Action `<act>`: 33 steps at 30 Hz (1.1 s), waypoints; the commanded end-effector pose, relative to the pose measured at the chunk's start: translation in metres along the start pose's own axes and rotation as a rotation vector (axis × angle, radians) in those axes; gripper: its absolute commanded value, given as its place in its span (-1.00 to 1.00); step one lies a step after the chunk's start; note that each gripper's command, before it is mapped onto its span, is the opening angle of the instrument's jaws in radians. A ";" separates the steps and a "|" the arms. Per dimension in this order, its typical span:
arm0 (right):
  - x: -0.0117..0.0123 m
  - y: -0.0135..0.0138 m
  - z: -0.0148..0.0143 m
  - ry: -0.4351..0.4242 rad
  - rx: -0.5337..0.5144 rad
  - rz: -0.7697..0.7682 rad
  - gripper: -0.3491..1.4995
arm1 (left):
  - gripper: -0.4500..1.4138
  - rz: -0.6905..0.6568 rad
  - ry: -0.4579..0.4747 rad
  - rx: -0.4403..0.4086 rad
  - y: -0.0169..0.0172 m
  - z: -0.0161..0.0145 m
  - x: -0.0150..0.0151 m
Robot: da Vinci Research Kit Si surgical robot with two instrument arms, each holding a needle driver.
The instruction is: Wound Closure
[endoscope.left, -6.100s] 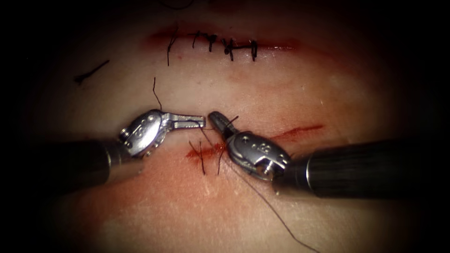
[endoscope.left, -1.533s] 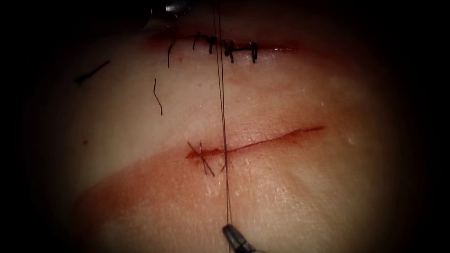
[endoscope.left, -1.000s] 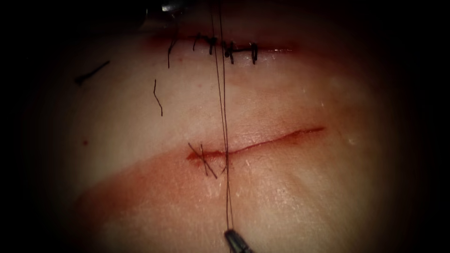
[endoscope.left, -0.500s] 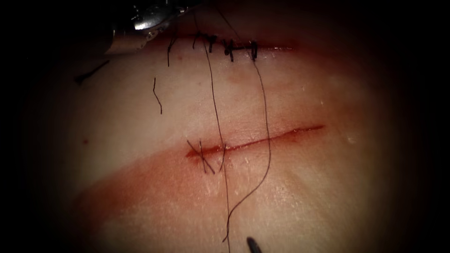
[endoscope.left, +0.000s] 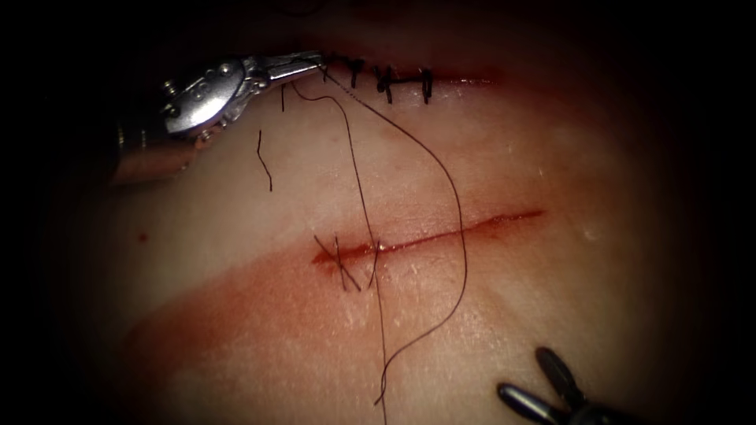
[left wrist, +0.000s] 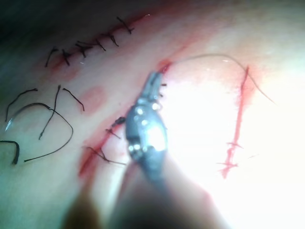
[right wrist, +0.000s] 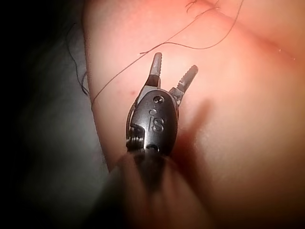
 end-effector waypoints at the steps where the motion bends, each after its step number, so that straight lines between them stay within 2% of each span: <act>1: 0.0006 0.0017 0.0010 -0.003 0.004 -0.009 0.62 | -1.00 0.011 0.004 -0.011 0.0006 0.0004 -0.0003; 3: 0.0016 0.0033 0.0017 -0.005 0.009 -0.013 0.60 | -1.00 0.010 0.012 -0.027 0.0019 0.0001 0.0002; 4: 0.0029 0.0048 0.0026 -0.014 0.010 -0.021 0.54 | -1.00 0.017 0.021 -0.047 0.0035 -0.0003 0.0008; 7: 0.0049 0.0065 0.0039 -0.017 0.020 -0.030 0.42 | -1.00 0.028 0.033 -0.070 0.0054 -0.0009 0.0017; 8: 0.0063 0.0073 0.0050 -0.019 0.040 -0.031 0.33 | -1.00 0.033 0.039 -0.083 0.0063 -0.0011 0.0022; 11: 0.0085 0.0077 0.0081 -0.019 0.087 -0.046 0.18 | -1.00 0.045 0.053 -0.108 0.0086 -0.0014 0.0032; 13: 0.0091 0.0077 0.0103 -0.019 0.114 -0.056 0.11 | -1.00 0.053 0.060 -0.119 0.0096 -0.0012 0.0035; 20: 0.0102 0.0084 0.0169 -0.068 0.201 -0.095 -0.04 | -1.00 0.070 0.073 -0.139 0.0112 -0.0013 0.0043; 23: 0.0102 0.0073 0.0193 -0.073 0.240 -0.102 -0.06 | -1.00 0.075 0.074 -0.140 0.0113 -0.0012 0.0045; 26: 0.0092 0.0055 0.0219 -0.119 0.289 -0.125 -0.09 | -1.00 0.086 0.074 -0.135 0.0111 -0.0012 0.0052; 33: 0.0082 0.0025 0.0236 -0.153 0.362 -0.152 -0.09 | -1.00 0.098 0.064 -0.116 0.0110 -0.0009 0.0058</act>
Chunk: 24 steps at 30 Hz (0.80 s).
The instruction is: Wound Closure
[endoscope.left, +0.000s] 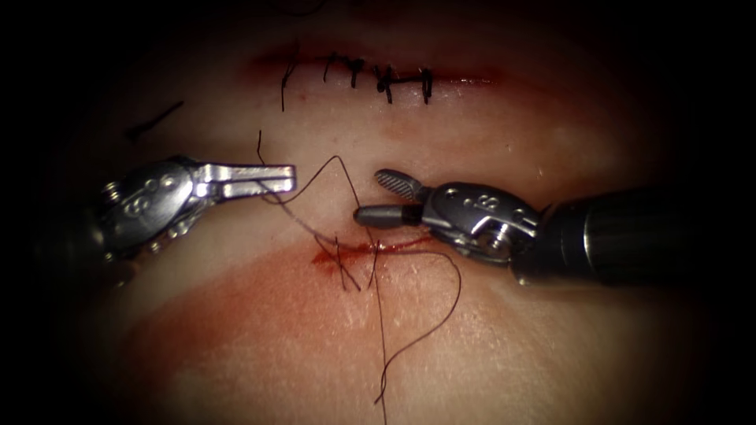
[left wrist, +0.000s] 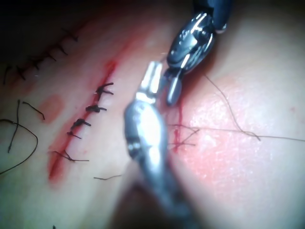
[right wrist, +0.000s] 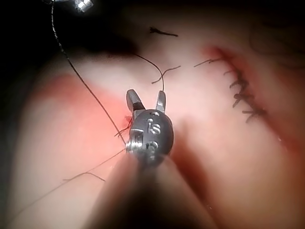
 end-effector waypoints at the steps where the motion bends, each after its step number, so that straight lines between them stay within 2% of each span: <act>1: -0.0004 -0.0009 0.0015 -0.012 0.018 -0.006 -0.11 | -1.00 0.004 -0.004 0.005 0.0002 0.0007 -0.0008; 9: -0.0014 -0.0024 0.0052 -0.023 0.051 -0.037 -0.13 | -1.00 0.011 -0.008 0.031 0.0006 0.0013 -0.0005; 13: -0.0017 -0.0020 0.0070 -0.021 0.054 -0.046 -0.13 | -1.00 0.016 0.003 0.048 0.0013 0.0022 -0.0004; 20: -0.0011 -0.0005 0.0067 -0.017 0.026 -0.038 -0.16 | -1.00 0.037 0.008 0.049 0.0045 0.0034 -0.0007; 24: 0.0002 0.0002 0.0061 0.067 0.009 -0.026 -0.22 | -1.00 0.023 0.018 0.048 0.0067 0.0040 -0.0020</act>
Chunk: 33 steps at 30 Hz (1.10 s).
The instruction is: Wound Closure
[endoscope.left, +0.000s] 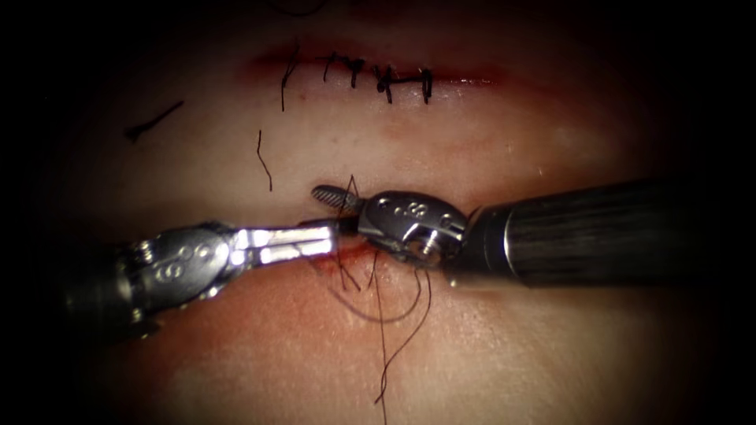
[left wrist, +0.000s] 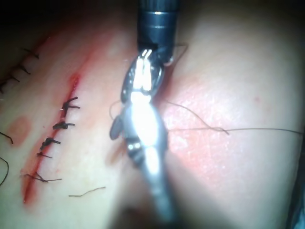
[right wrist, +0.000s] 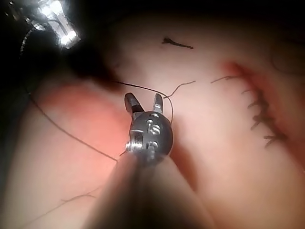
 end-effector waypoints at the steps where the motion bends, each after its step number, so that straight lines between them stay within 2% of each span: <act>1: 0.0001 -0.0001 0.0005 0.014 -0.002 0.003 -0.22 | -1.00 -0.008 0.006 -0.002 0.0004 0.0005 -0.0010; 5: 0.0010 -0.0001 0.0002 0.045 -0.007 0.011 -0.22 | -1.00 -0.028 0.021 0.002 0.0020 0.0008 -0.0028; 10: 0.0013 0.0002 0.0001 0.077 0.046 0.004 -0.22 | -1.00 -0.056 0.020 -0.006 0.0031 0.0016 -0.0071; 13: 0.0013 0.0009 -0.0007 0.125 0.125 0.051 -0.24 | -1.00 -0.070 0.024 -0.021 0.0022 0.0008 -0.0100; 15: 0.0013 0.0012 -0.0011 0.131 0.178 0.067 -0.24 | -1.00 -0.084 0.018 -0.014 0.0016 0.0001 -0.0112; 17: 0.0014 0.0018 -0.0018 0.137 0.284 0.101 -0.24 | -1.00 -0.092 0.010 -0.003 0.0005 -0.0012 -0.0132; 21: 0.0011 0.0019 -0.0024 0.138 0.389 0.125 -0.24 | -1.00 -0.104 0.004 0.007 -0.0002 -0.0022 -0.0151; 22: 0.0008 0.0018 -0.0028 0.136 0.452 0.123 -0.24 | -1.00 -0.104 0.002 0.014 -0.0005 -0.0027 -0.0160; 27: -0.0004 0.0014 -0.0041 0.144 0.614 0.097 -0.24 | -1.00 -0.119 -0.004 0.025 -0.0014 -0.0037 -0.0175; 33: -0.0011 0.0012 -0.0047 0.128 0.706 0.061 -0.38 | -1.00 -0.120 -0.004 0.024 -0.0015 -0.0039 -0.0175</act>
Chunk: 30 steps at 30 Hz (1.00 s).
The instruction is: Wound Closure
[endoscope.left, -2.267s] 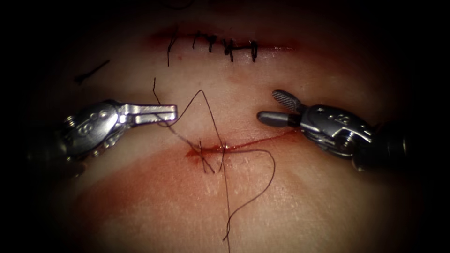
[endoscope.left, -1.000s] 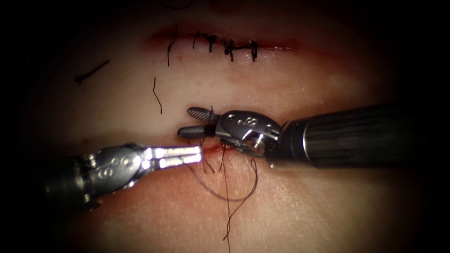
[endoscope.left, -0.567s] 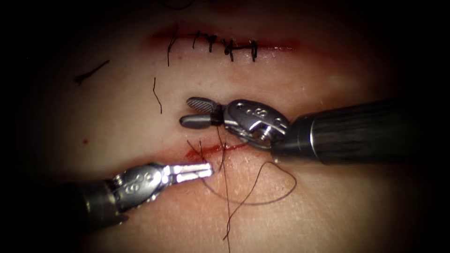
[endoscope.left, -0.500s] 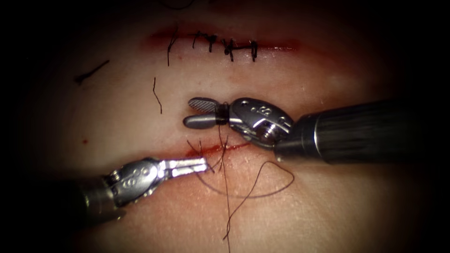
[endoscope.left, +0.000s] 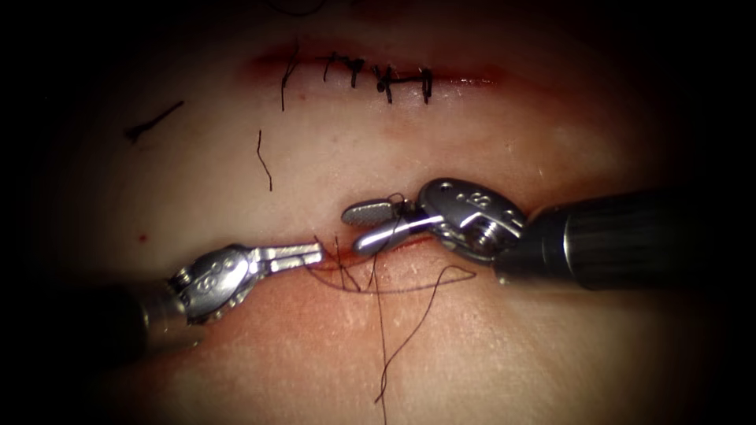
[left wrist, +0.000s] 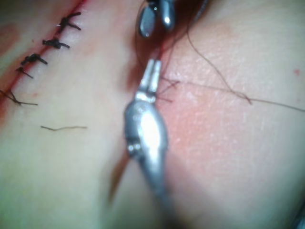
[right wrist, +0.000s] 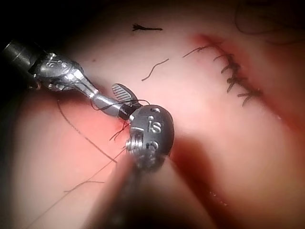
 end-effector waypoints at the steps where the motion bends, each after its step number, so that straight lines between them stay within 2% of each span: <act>1: -0.0008 0.0002 0.0005 -0.019 0.017 0.000 -0.40 | -1.00 -0.003 0.001 -0.001 0.0002 0.0005 -0.0007; 2: -0.0009 0.0002 0.0007 -0.053 0.039 -0.004 -0.40 | -1.00 -0.003 0.001 0.001 0.0002 0.0006 -0.0007; 8: -0.0012 0.0006 0.0015 -0.117 0.102 -0.023 -0.42 | -1.00 -0.009 0.007 -0.005 0.0000 0.0018 -0.0007; 15: -0.0016 0.0010 0.0027 -0.129 0.153 -0.048 -0.45 | -1.00 -0.009 0.011 -0.012 -0.0013 0.0031 -0.0010; 18: -0.0018 0.0009 0.0029 -0.164 0.176 -0.058 -0.53 | -1.00 -0.010 0.013 -0.018 -0.0023 0.0028 -0.0014; 22: -0.0022 0.0005 0.0028 -0.185 0.183 -0.063 -0.53 | -1.00 -0.009 0.011 -0.021 -0.0030 0.0022 -0.0017; 28: -0.0024 0.0002 0.0028 -0.190 0.197 -0.069 -0.55 | -1.00 -0.008 0.007 -0.015 -0.0031 0.0025 -0.0025; 30: -0.0027 0.0000 0.0032 -0.222 0.204 -0.076 -0.55 | -1.00 -0.008 0.004 -0.014 -0.0030 0.0028 -0.0025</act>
